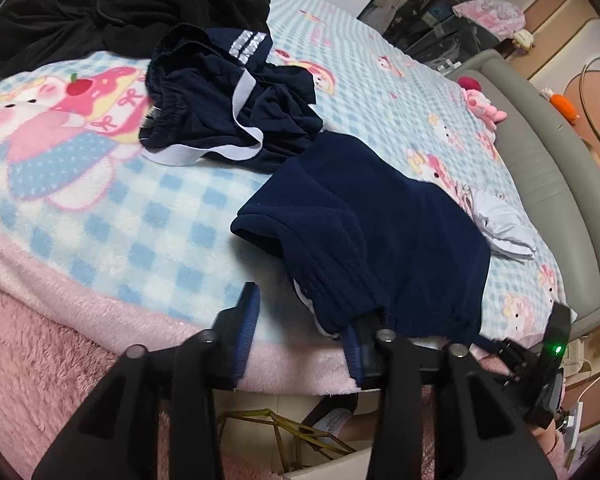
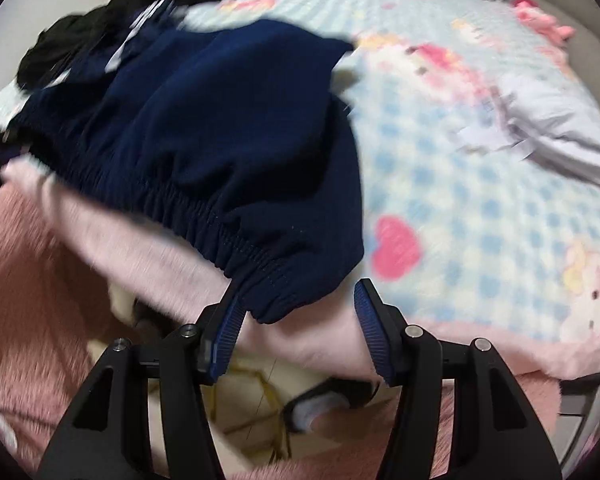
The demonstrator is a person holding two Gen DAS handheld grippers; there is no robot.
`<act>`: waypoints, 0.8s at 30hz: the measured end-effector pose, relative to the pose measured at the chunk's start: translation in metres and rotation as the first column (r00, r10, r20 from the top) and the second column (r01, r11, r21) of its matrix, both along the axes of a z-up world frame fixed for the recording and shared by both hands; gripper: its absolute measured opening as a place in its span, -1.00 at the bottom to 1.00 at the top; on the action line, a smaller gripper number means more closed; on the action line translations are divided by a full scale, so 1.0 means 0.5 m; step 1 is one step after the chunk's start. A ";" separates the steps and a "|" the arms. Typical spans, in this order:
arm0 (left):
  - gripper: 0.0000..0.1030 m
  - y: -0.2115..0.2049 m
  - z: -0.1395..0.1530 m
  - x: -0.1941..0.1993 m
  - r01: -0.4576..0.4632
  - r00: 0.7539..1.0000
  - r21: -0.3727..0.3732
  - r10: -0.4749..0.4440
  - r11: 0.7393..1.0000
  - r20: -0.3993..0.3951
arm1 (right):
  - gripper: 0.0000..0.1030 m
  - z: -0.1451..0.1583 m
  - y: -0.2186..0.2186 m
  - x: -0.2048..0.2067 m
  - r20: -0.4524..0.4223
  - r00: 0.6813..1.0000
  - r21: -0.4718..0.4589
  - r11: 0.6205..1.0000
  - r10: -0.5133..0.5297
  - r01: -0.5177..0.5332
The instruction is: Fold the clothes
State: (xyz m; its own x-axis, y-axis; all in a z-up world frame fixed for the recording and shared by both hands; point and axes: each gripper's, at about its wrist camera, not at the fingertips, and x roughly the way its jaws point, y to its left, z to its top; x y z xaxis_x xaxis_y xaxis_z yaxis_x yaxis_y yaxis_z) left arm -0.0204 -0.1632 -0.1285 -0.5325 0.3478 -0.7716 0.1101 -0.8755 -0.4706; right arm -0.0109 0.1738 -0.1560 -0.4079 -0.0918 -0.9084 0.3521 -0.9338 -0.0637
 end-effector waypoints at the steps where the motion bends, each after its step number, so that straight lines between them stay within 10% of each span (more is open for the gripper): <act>1: -0.21 0.003 0.004 -0.005 0.002 1.000 -0.018 -0.002 1.000 -0.007 | 0.07 0.007 0.003 -0.005 -0.023 1.000 0.003 1.000 -0.017 0.017; 9: -0.42 0.007 0.072 -0.031 -0.055 0.988 -0.097 0.040 0.994 -0.151 | 0.05 0.088 0.072 -0.034 -0.150 0.973 -0.152 0.977 -0.174 0.152; 16: -0.50 0.032 0.052 -0.045 0.003 0.993 -0.070 -0.011 0.998 -0.118 | 0.08 0.059 0.067 -0.053 0.072 0.993 -0.513 0.850 -0.094 0.117; 24: -0.50 0.027 0.018 -0.033 -0.022 0.997 -0.118 0.013 0.993 -0.072 | -0.01 0.021 0.025 -0.055 -0.003 0.999 -0.245 0.969 -0.041 0.039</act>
State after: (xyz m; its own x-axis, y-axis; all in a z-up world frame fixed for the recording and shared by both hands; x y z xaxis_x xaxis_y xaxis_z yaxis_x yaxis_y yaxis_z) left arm -0.0371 -0.1497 -0.1197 -0.5926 0.2462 -0.7670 0.0958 -0.9238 -0.3706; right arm -0.0384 0.1863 -0.1453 -0.4228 -0.2945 -0.8570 0.3148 -0.9345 0.1659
